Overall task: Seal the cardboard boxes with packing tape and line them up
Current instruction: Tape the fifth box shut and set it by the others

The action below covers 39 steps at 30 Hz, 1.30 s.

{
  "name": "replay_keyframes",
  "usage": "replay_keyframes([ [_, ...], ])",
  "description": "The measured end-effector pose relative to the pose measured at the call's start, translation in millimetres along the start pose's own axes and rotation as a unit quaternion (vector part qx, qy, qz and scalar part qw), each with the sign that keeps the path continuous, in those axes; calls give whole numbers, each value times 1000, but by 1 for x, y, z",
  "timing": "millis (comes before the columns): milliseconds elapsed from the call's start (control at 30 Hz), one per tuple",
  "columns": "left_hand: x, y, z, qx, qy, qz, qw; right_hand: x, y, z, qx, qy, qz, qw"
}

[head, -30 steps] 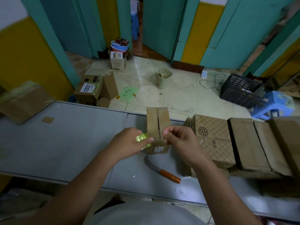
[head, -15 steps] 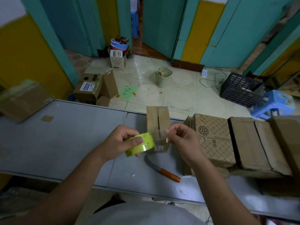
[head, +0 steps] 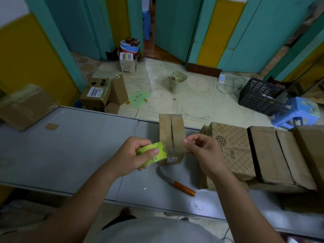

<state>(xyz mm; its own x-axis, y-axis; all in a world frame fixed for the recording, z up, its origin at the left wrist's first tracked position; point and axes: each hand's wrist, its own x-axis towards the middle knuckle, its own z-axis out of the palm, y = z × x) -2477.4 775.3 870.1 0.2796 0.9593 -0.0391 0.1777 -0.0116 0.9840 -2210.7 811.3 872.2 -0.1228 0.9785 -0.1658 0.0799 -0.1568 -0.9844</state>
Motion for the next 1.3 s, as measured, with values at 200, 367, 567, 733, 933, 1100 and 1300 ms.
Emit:
replay_keyframes([
  [200,9,-25,-12,150,-7,-89,985,-7,-16,-19,8,38,-11,999],
  [367,18,-49,-22,310,18,-121,943,-8,-1,-16,-31,50,25,998],
  [567,39,-58,-24,392,4,-158,906,7,31,-2,-74,94,71,990],
  [733,58,-61,-28,334,-80,-163,925,19,50,4,-156,126,71,977],
  [933,81,-62,-19,262,-158,-173,936,28,64,0,-173,139,105,969],
  [1100,90,-64,-19,250,-185,-191,931,30,71,-3,-175,138,122,967],
  [1300,99,-68,-20,261,-223,-197,918,34,80,-1,-173,135,142,965],
])
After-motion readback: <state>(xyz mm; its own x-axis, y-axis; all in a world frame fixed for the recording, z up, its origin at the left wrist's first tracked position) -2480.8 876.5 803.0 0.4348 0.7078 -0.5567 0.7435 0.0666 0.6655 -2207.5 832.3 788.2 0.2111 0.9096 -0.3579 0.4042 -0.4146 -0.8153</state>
